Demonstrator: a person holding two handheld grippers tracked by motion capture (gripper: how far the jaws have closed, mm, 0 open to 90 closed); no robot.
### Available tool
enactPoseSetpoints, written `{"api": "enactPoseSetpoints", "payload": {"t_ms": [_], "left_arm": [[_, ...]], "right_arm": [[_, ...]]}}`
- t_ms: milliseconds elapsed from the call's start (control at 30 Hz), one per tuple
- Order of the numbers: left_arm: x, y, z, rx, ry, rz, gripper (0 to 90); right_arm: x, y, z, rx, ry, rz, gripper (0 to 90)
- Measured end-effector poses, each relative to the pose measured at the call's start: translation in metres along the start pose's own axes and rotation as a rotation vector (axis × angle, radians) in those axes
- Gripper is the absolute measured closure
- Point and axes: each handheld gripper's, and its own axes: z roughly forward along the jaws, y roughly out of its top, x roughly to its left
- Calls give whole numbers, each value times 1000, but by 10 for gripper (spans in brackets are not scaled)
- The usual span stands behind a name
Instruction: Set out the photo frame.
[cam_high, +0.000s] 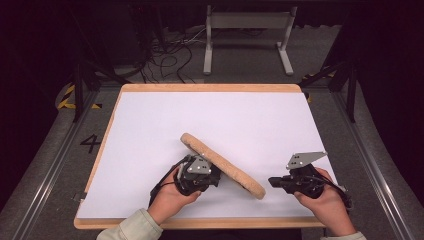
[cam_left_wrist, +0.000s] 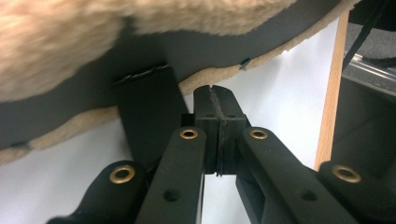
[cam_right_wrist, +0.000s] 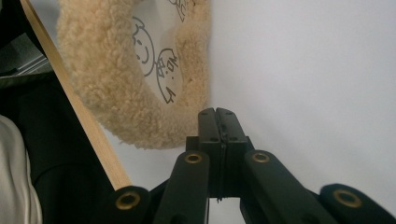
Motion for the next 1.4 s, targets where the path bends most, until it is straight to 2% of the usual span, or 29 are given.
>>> {"api": "enactPoseSetpoints", "payload": {"t_ms": [133, 267, 400, 467, 500, 567, 600, 633, 733, 767, 867, 900, 1033, 1233, 1400], "left_arm": [[-4, 2, 10, -12, -12, 9, 899], [-7, 1, 18, -27, -12, -25, 899], [-12, -1, 27, -25, 6, -25, 900], [-13, -2, 32, -18, 2, -35, 900], [-12, -2, 34, -19, 13, -26, 900], [-12, -4, 38, 2, 5, -41, 900], [-12, -4, 38, 2, 5, -41, 900], [-10, -6, 40, 24, 29, -26, 899], [-9, -8, 41, 31, 36, -40, 900], [-7, -9, 42, 28, 49, -40, 900], [-5, -10, 43, 23, 26, -70, 896], [-5, -10, 43, 21, 33, -61, 896], [-5, -10, 43, 23, 26, -75, 897], [-3, -9, 44, 27, 34, -49, 898], [1, -8, 44, 31, 27, -51, 899]], "right_arm": [[0, -1, -1, -1, -7, 2, 900], [0, -3, -3, -11, -16, 9, 900], [0, -5, -5, -10, -19, 18, 900], [0, -6, -5, -11, -20, 19, 900], [0, -6, -6, -12, -22, 18, 900], [0, -7, -6, -12, -22, 21, 900], [0, -7, -7, -14, -24, 21, 900], [0, -7, -7, -17, -25, 23, 900], [0, -6, -8, -20, -24, 22, 900], [0, -6, -8, -20, -24, 23, 900], [0, -6, -7, -20, -25, 23, 900], [0, -6, -7, -20, -24, 23, 900], [0, -7, -8, -23, -31, 21, 900], [-1, -7, -9, -25, -30, 22, 900], [-1, -7, -9, -24, -28, 19, 900]]}}
